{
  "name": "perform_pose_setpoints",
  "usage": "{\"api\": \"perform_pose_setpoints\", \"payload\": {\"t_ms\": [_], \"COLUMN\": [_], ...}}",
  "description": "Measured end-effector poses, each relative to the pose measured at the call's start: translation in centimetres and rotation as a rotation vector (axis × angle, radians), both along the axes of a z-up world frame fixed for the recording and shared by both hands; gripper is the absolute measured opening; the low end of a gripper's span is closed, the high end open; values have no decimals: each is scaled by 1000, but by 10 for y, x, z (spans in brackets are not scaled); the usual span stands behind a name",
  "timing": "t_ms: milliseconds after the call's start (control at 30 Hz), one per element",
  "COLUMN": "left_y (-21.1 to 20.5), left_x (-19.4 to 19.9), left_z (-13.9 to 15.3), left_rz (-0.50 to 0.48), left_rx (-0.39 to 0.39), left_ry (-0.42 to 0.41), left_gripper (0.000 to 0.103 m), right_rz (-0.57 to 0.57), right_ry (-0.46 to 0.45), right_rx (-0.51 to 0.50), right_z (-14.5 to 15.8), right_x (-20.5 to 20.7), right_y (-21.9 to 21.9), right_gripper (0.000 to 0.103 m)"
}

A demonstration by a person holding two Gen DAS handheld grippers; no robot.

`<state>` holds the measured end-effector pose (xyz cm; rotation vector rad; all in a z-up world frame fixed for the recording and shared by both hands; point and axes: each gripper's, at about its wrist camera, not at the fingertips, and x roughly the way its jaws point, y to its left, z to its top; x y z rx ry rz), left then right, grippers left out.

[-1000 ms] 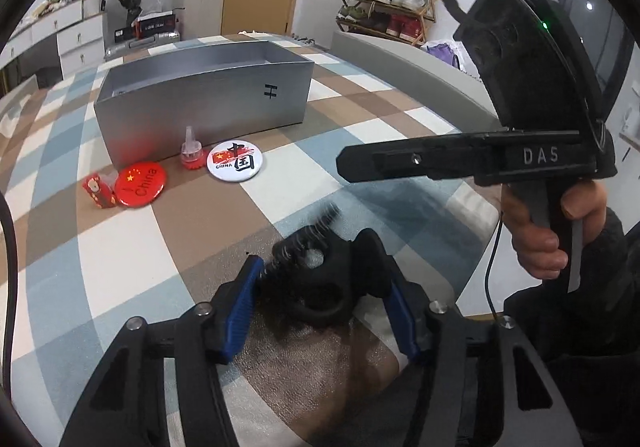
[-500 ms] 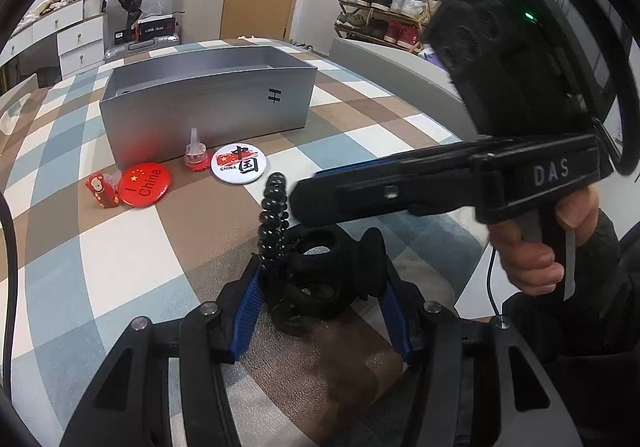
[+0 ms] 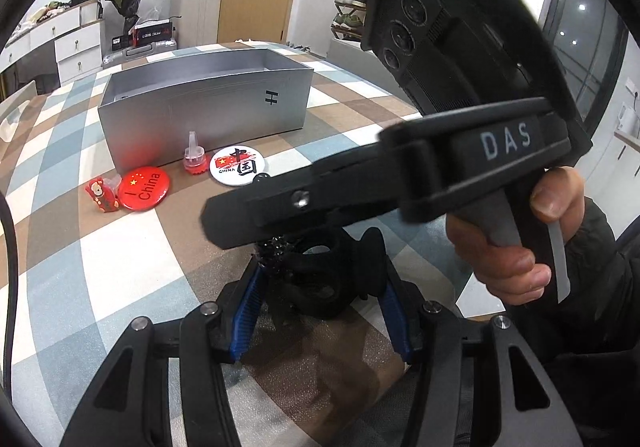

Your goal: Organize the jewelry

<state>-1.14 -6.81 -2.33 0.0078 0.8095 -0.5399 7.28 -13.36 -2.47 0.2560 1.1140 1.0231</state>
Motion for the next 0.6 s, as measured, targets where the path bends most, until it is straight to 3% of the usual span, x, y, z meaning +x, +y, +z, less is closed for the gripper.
{"api": "perform_pose_setpoints", "payload": {"t_ms": [33, 100, 133, 200, 300, 367, 600], "left_y": [-1, -1, -1, -1, 0, 1, 4], "left_x": [-1, -1, -1, 0, 1, 0, -2], "left_z": [0, 0, -1, -1, -1, -1, -3], "left_rz": [1, 2, 2, 6, 20, 31, 43], "left_rx": [2, 3, 2, -6, -5, 4, -10], "left_ry": [-1, 0, 3, 12, 13, 12, 13], "left_gripper": [48, 48, 48, 49, 50, 57, 60], "right_rz": [11, 12, 6, -3, -18, -38, -92], "right_ry": [-15, -42, -61, -71, -85, -93, -126], "right_rx": [-11, -28, -47, -33, -20, -17, 10], "right_z": [1, 2, 3, 5, 8, 9, 16], "right_x": [-2, -5, -6, -7, -8, -8, -9], "right_y": [2, 3, 3, 2, -3, -5, -18], "right_gripper": [67, 46, 45, 31, 18, 10, 8]}}
